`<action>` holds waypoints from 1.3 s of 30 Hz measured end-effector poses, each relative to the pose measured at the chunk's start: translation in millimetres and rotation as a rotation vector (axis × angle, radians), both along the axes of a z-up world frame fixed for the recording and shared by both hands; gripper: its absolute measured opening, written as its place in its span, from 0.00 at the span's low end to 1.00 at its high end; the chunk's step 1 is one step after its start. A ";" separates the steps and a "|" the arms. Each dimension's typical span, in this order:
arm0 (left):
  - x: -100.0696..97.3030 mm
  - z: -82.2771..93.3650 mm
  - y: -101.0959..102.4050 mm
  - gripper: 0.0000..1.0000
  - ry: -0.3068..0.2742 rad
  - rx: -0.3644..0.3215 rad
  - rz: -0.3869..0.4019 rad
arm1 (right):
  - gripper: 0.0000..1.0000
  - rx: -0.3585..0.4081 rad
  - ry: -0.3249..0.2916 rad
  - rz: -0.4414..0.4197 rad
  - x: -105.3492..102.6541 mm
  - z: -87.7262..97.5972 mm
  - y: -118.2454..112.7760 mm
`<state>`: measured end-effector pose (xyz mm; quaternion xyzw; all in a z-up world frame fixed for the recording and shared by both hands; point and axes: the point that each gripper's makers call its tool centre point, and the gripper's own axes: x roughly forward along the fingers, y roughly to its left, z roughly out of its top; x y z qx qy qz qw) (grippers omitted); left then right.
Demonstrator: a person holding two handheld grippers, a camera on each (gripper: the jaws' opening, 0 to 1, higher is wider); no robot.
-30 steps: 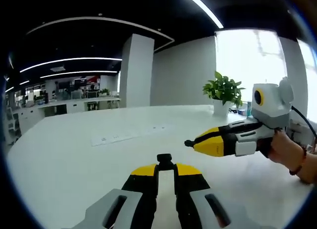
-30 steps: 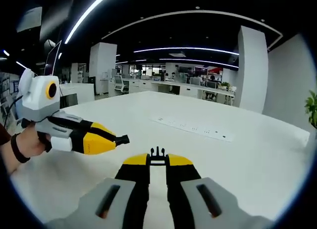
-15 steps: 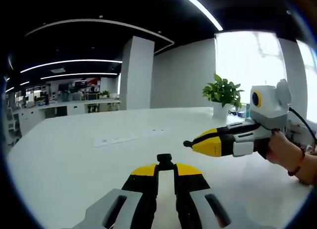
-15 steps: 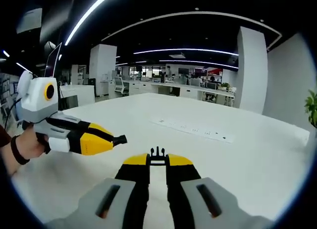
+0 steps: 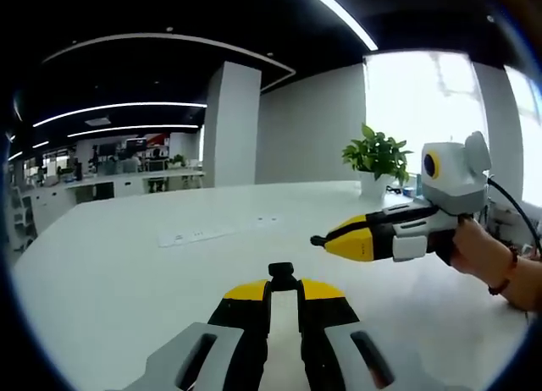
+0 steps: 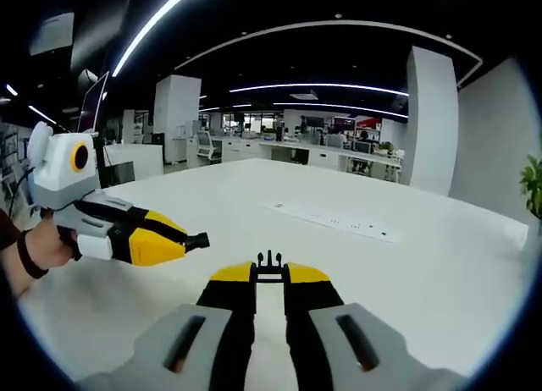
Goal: Snap the two parts of the plastic buckle together until the buckle closes and remains connected.
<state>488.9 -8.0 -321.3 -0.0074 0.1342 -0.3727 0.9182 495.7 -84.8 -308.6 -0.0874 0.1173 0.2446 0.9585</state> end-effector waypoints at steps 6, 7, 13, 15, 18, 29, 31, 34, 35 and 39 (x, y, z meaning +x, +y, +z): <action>-10.2 -0.5 2.0 0.10 -0.003 0.012 -0.011 | 0.10 0.009 -0.019 0.014 -10.4 8.1 3.3; -11.7 0.5 3.6 0.10 -0.005 0.009 -0.010 | 0.10 0.010 -0.021 0.017 -11.7 8.4 3.9; -21.3 6.4 8.2 0.10 -0.020 -0.006 -0.013 | 0.10 0.018 -0.024 0.023 -18.0 9.4 3.2; -20.3 5.6 8.7 0.10 -0.025 0.007 -0.008 | 0.10 0.021 -0.025 0.024 -19.8 9.6 2.9; -20.4 3.0 7.5 0.10 -0.019 0.009 -0.009 | 0.10 0.021 -0.028 0.022 -23.8 9.9 0.7; -46.2 5.9 9.5 0.10 -0.036 0.010 -0.027 | 0.10 0.018 -0.050 0.034 -32.8 19.5 -2.7; -49.3 5.8 12.2 0.10 -0.035 0.007 -0.028 | 0.11 0.021 -0.039 0.039 -39.4 16.9 -2.4; -50.2 4.1 17.2 0.10 -0.030 0.012 -0.022 | 0.11 0.014 -0.041 0.038 -40.9 16.5 -3.3; -50.3 4.7 18.0 0.10 -0.024 0.002 -0.021 | 0.11 0.013 -0.040 0.039 -41.8 16.4 -3.2; -50.9 5.1 18.5 0.10 -0.018 -0.007 -0.018 | 0.11 0.012 -0.048 0.051 -47.7 17.9 0.0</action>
